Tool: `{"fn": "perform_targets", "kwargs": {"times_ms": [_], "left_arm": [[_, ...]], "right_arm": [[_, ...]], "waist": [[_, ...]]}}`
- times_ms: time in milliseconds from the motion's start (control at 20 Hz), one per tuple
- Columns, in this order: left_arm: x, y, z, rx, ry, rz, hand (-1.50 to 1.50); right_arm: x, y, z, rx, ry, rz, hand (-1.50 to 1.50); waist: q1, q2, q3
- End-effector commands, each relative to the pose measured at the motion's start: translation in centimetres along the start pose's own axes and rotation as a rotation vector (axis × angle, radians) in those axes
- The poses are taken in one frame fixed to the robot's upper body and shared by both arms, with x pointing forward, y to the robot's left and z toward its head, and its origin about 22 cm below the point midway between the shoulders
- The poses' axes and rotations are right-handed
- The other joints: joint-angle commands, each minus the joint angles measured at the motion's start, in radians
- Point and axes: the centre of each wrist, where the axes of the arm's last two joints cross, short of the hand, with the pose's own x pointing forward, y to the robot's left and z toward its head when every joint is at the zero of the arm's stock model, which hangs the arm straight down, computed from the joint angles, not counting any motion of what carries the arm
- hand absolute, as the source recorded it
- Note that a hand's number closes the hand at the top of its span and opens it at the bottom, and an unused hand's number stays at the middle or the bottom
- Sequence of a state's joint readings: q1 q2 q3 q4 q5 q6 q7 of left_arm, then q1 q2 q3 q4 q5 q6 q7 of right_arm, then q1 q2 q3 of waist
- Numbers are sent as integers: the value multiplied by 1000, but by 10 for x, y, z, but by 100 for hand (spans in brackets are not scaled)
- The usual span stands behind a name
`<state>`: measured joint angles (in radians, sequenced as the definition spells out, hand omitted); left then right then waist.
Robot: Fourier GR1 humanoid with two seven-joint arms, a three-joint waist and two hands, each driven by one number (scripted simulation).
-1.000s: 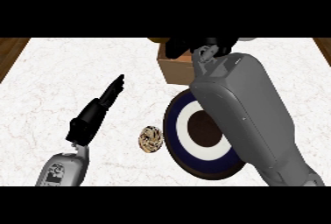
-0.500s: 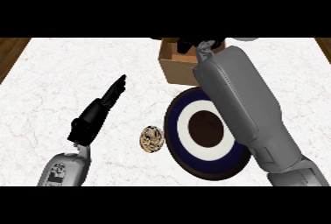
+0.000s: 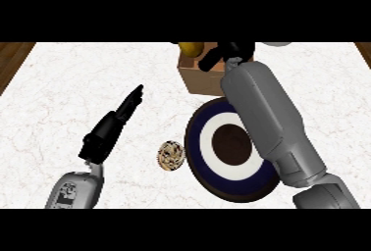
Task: Pick the lemon from the plate and place it in the cardboard box
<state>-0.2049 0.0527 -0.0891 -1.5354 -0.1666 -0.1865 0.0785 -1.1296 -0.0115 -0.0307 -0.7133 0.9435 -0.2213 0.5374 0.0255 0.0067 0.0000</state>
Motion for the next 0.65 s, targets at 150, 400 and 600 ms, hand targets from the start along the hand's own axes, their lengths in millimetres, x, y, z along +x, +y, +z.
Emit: {"fn": "perform_targets", "kwargs": {"times_ms": [150,400,600], "left_arm": [[2,4,6,-4,-11,-11,0],[-9,8,-7,4,15,-3,0],[-1,-4,-3,18,32,8,0]], "right_arm": [[-16,8,-8,-87,-18,-248,-150],[-30,-25,-14,-271,-47,-549,-150],[-64,-37,-14,-300,-58,-702,-150]], "waist": [[17,4,1],[-14,5,1],[-25,-6,1]]}}
